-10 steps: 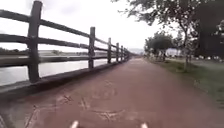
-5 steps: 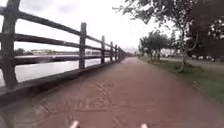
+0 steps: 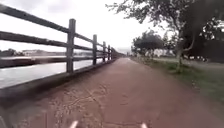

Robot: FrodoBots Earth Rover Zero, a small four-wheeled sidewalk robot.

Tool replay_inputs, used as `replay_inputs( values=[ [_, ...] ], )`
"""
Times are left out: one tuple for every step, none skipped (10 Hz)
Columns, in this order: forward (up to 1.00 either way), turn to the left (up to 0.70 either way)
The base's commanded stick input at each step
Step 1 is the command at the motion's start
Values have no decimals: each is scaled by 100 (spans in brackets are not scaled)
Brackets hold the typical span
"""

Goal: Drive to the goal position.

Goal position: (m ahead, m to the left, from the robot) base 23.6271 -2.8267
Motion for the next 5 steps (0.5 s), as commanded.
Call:
replay_inputs(
  values=[
    [70,-27],
    [70,-27],
    [70,-27],
    [70,-27],
    [70,-27]
  ],
)
